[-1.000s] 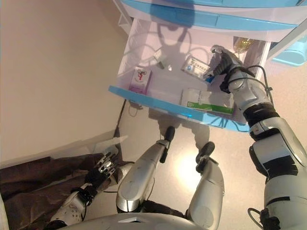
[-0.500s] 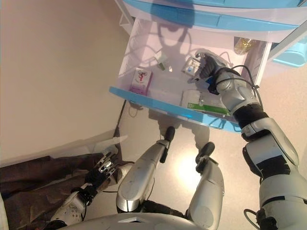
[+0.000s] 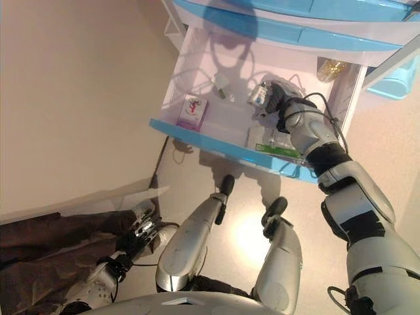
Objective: Open the drawer and pick up the medicine
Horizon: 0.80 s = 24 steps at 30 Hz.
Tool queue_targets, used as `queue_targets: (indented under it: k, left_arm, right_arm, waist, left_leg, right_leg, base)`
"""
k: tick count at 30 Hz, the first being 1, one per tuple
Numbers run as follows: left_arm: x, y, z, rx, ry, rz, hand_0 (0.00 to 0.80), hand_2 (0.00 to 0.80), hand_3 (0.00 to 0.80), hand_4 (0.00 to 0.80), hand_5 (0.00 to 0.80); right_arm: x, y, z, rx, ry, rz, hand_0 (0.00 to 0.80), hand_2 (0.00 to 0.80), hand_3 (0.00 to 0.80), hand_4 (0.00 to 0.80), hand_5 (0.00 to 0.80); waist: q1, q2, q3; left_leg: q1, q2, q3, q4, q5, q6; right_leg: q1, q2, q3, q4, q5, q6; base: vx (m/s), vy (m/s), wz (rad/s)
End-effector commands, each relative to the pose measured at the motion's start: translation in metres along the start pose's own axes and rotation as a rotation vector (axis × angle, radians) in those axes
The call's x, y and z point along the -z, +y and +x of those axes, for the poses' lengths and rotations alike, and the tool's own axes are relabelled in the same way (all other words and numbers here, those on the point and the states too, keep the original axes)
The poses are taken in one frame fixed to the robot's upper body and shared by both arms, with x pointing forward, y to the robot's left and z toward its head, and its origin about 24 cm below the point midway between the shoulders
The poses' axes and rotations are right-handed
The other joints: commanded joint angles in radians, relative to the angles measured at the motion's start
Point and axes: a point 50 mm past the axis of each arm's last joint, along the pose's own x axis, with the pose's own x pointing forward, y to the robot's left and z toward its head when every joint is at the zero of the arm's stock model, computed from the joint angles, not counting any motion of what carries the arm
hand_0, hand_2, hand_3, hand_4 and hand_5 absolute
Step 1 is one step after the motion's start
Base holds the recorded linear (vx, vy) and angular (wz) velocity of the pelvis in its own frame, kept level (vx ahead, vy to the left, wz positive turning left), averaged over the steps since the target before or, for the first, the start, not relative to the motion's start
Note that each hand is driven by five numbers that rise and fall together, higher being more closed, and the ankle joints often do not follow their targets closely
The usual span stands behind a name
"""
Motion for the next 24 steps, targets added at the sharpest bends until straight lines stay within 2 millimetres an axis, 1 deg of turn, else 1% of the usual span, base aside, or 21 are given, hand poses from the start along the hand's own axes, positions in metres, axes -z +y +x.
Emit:
queue_targets:
  k: [1,8,15,19,24]
  left_arm:
    - [0.015,0.006,-0.012,-0.028,0.053,0.033,0.0,0.0,0.0,0.0,0.0]
    - [0.019,0.007,-0.014,-0.024,0.062,0.032,0.0,0.0,0.0,0.0,0.0]
    - [0.016,0.003,-0.012,-0.012,0.055,0.031,0.0,0.0,0.0,0.0,0.0]
    - [0.015,0.001,-0.01,-0.012,0.055,0.035,0.0,0.0,0.0,0.0,0.0]
    - [0.019,0.003,-0.013,-0.013,0.06,0.027,0.0,0.0,0.0,0.0,0.0]
  right_arm:
    - [0.022,0.022,0.0,-0.035,0.097,-0.056,0.0,0.0,0.0,0.0,0.0]
    - [0.037,0.014,0.001,0.024,0.165,-0.074,0.0,0.0,0.0,0.0,0.0]
    - [0.045,0.013,0.0,0.009,0.197,-0.094,0.0,0.0,0.0,0.0,0.0]
    - [0.052,0.017,-0.001,-0.001,0.228,-0.073,0.0,0.0,0.0,0.0,0.0]
    - [0.059,0.013,-0.003,0.056,0.243,-0.013,0.0,0.0,0.0,0.0,0.0]
  waist:
    - [0.051,0.031,0.003]
    - [0.056,0.038,0.003]
    - [0.054,0.041,0.003]
    - [0.055,0.043,0.003]
    - [0.054,0.049,0.003]
  left_leg:
    - [0.015,-0.012,0.045,-0.061,-0.065,0.028]
    - [-0.004,-0.016,0.038,-0.049,-0.068,0.032]
    - [-0.015,-0.018,0.04,-0.044,-0.07,0.035]
    - [-0.015,-0.018,0.04,-0.048,-0.067,0.036]
    - [-0.013,-0.017,0.042,-0.051,-0.067,0.037]
  right_leg:
    - [-0.005,0.034,-0.012,0.12,-0.105,-0.005]
    - [-0.02,0.035,-0.01,0.123,-0.103,-0.006]
    - [-0.033,0.035,-0.007,0.127,-0.101,-0.006]
    - [-0.035,0.034,-0.007,0.123,-0.099,-0.006]
    - [-0.035,0.031,-0.005,0.126,-0.099,-0.006]
  base:
    - [0.0,0.0,0.0]
    - [0.0,0.0,0.0]
    - [0.0,0.0,0.0]
    - [0.0,0.0,0.0]
    - [0.0,0.0,0.0]
